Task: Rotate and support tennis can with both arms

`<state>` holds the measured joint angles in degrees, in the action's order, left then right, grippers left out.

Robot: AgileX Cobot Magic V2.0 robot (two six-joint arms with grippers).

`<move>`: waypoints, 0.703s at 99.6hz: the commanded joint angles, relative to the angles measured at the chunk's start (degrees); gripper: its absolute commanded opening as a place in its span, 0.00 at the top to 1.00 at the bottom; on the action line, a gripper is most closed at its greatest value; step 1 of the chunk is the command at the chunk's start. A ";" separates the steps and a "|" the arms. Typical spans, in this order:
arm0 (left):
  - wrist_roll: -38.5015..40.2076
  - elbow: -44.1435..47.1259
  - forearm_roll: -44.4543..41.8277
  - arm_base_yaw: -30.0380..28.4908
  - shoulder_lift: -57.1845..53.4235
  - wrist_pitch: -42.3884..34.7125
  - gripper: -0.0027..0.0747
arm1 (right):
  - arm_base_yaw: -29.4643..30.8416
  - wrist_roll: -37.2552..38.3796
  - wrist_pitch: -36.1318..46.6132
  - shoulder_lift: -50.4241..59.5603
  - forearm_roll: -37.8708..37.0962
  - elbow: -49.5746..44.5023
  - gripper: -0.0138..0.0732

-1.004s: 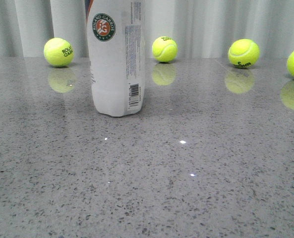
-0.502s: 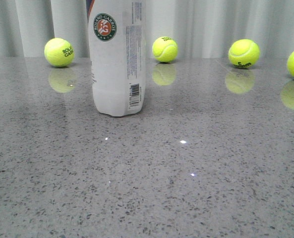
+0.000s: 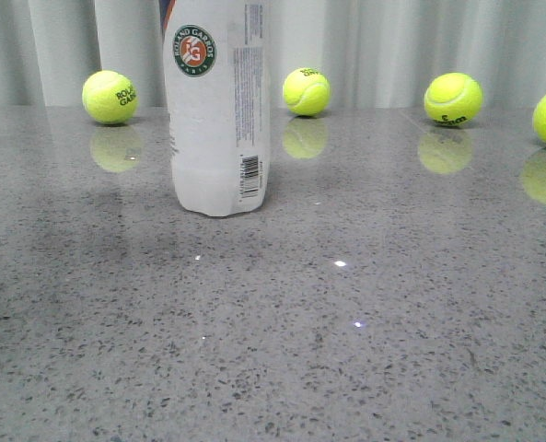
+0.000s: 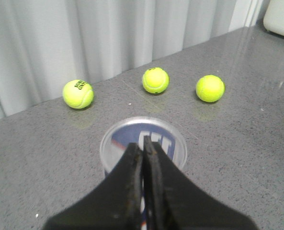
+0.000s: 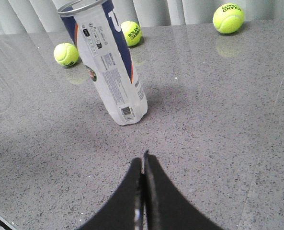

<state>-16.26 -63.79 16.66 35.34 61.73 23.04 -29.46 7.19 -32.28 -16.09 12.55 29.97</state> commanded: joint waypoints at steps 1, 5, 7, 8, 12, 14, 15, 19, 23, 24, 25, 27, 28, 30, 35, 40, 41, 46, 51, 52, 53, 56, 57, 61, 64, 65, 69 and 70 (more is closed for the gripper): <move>-0.02 3.68 1.01 0.28 -4.87 -8.05 0.99 | 0.32 -0.06 4.53 -0.44 0.32 1.43 0.91; -0.02 5.51 0.70 0.28 -6.61 -8.98 0.99 | 0.32 -0.06 4.53 -0.44 0.32 1.43 0.91; -0.02 6.51 0.42 0.28 -7.45 -9.25 0.99 | 0.32 -0.06 4.53 -0.44 0.32 1.43 0.91; -0.02 7.15 0.21 0.28 -7.73 -9.40 0.99 | 0.32 -0.06 4.53 -0.44 0.32 1.43 0.91; -0.02 8.66 -0.40 0.28 -9.39 -9.85 0.99 | 0.32 -0.06 4.53 -0.44 0.32 1.43 0.91; -0.02 9.49 -0.81 0.28 -10.19 -9.86 0.99 | 0.32 -0.06 4.53 -0.44 0.32 1.43 0.91; -0.02 10.01 -1.19 0.28 -10.44 -9.86 0.99 | 0.32 -0.06 4.53 -0.44 0.32 1.43 0.91; -0.02 11.24 -1.88 0.28 -11.90 -9.86 0.99 | 0.32 -0.06 4.53 -0.44 0.32 1.43 0.91; -0.02 12.58 -1.90 0.28 -12.94 -9.86 0.99 | 0.32 -0.06 4.53 -0.44 0.32 1.43 0.91; -0.02 12.77 -1.90 0.28 -13.43 -9.86 0.99 | 0.32 -0.06 4.53 -0.44 0.32 1.43 0.91; -0.02 13.17 -2.05 0.28 -13.66 -9.86 0.99 | 0.32 -0.06 4.53 -0.44 0.32 1.43 0.91; -0.02 13.73 -2.97 0.15 -14.30 -9.86 0.99 | 0.32 -0.06 4.53 -0.44 0.32 1.43 0.91; -0.02 13.91 -3.38 0.03 -14.68 -9.86 0.99 | 0.32 -0.06 4.53 -0.44 0.32 1.43 0.91; -0.02 14.41 -4.56 -0.17 -15.05 -9.97 0.99 | 0.32 -0.06 4.53 -0.44 0.32 1.43 0.91; -0.02 15.34 -6.16 -1.33 -16.55 -10.11 0.99 | 0.32 -0.06 4.53 -0.44 0.32 1.43 0.91; -0.02 15.97 -6.17 -3.05 -17.60 -10.22 0.99 | 0.32 -0.06 4.53 -0.44 0.32 1.43 0.91; -0.02 16.10 -6.26 -3.29 -17.73 -10.22 0.99 | 0.32 -0.06 4.53 -0.44 0.32 1.43 0.91; -0.02 16.52 -6.51 -5.07 -18.40 -10.22 0.99 | 0.32 -0.06 4.53 -0.44 0.32 1.43 0.91; -0.02 17.05 -6.50 -6.96 -18.86 -10.22 0.99 | 0.32 -0.06 4.53 -0.44 0.32 1.43 0.91; -0.02 17.06 -6.50 -7.53 -18.99 -10.22 0.99 | 0.32 -0.06 4.53 -0.44 0.32 1.43 0.91; -0.02 17.22 -6.50 -7.82 -18.99 -10.22 0.99 | 0.32 -0.06 4.53 -0.44 0.32 1.43 0.91; -0.02 17.48 -6.62 -9.03 -19.21 -10.22 0.99 | 0.32 -0.06 4.53 -0.44 0.32 1.43 0.91; -0.02 17.73 -6.62 -9.63 -19.21 -10.22 0.99 | 0.32 -0.06 4.53 -0.44 0.32 1.43 0.91; -0.02 18.05 -6.62 -11.52 -19.21 -10.22 0.99 | 0.32 -0.06 4.53 -0.44 0.32 1.43 0.91; -0.02 18.31 -6.62 -12.87 -19.21 -10.22 0.99 | 0.32 -0.06 4.53 -0.44 0.32 1.43 0.91; -0.02 18.43 -6.62 -13.21 -19.21 -10.22 0.99 | 0.32 -0.06 4.53 -0.44 0.32 1.43 0.91; -0.02 18.69 -6.62 -15.32 -19.21 -10.12 0.99 | 0.32 -0.06 4.53 -0.44 0.32 1.43 0.91; -0.02 18.84 -6.62 -15.67 -19.21 -10.12 0.99 | 0.32 -0.06 4.53 -0.44 0.32 1.43 0.91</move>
<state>-16.26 -44.08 9.78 23.19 42.88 17.56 -29.46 7.19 -32.28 -16.09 12.55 29.97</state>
